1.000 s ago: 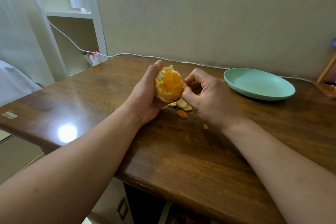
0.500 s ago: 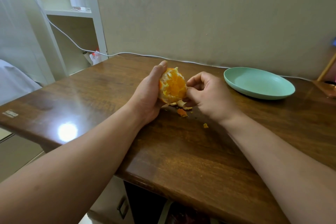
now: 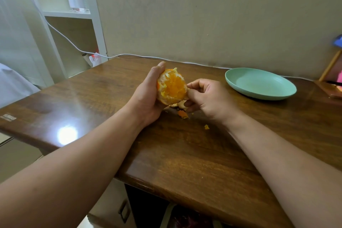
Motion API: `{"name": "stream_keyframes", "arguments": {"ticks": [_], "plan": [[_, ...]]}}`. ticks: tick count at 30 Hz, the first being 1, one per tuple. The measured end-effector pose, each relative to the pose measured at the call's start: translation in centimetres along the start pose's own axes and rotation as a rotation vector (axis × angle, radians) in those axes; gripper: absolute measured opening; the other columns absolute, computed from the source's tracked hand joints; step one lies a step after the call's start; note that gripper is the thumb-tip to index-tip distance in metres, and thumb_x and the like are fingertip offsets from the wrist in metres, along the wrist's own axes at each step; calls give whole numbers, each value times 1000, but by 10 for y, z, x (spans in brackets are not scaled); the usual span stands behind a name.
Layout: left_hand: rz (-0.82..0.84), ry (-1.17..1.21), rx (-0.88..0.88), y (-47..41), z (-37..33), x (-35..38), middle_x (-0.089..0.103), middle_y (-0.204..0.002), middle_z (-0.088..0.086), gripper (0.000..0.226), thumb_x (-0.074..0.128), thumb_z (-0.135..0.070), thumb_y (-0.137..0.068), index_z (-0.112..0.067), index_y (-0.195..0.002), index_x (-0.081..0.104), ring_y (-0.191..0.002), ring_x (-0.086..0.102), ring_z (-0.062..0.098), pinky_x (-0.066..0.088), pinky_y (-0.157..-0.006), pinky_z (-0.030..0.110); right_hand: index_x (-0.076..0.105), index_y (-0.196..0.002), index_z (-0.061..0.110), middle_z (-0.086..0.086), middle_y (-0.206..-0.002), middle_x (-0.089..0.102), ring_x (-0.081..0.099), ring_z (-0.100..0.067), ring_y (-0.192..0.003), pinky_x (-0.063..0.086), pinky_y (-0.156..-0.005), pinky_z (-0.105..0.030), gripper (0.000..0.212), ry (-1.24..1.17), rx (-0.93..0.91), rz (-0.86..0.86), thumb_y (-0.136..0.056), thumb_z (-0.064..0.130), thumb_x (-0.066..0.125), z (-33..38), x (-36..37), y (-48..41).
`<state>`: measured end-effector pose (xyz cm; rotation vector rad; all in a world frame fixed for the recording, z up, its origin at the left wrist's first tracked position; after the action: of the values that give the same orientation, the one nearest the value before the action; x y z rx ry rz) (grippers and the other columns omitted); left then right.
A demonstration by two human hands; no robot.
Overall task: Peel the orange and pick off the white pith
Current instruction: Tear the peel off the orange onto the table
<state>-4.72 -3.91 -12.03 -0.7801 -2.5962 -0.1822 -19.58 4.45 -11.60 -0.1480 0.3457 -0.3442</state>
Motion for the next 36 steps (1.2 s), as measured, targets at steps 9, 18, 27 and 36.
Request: {"name": "stream_keyframes", "arguments": {"ticks": [9,18,27,36], "plan": [[6,55,-48,-1,2,1,73,-94,11,44,61,-55,-102,-12,-110,69,-87,73,25,58,-91,44,73,-101,10,-6,-81,77,72,-15,-68,63,-62,-35,6,41,-68,-42,-99,16,74,1,-1,-2],[47,317,-204,-4,2,-8,72,-114,17,53,59,-59,-100,-12,-124,67,-96,74,34,64,-83,45,66,-93,7,-6,-71,65,58,-13,-58,52,-50,-24,20,-388,39,45,-102,-5,53,1,2,-5],[-15,519,-181,-16,5,-18,71,-122,24,67,62,-63,-99,-9,-139,64,-105,73,43,64,-84,53,80,-110,25,6,-101,78,75,-13,-90,65,-80,-33,18,170,-68,-79,-108,23,62,-15,-8,-9],[69,450,-152,-19,6,-17,66,-128,20,55,63,-54,-99,-12,-134,63,-120,66,38,58,-97,48,71,-126,32,12,-105,74,69,1,-97,56,-77,-14,32,234,-211,-27,-97,41,77,-1,3,1]]}}
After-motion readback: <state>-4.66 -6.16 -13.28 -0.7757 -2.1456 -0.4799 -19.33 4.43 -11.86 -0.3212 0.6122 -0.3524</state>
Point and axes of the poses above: each hand's wrist, its own y-axis away from the middle knuckle, its own x-axis out of the palm, z = x × y, the point moved 3 cm from there along -y, towards the middle knuckle
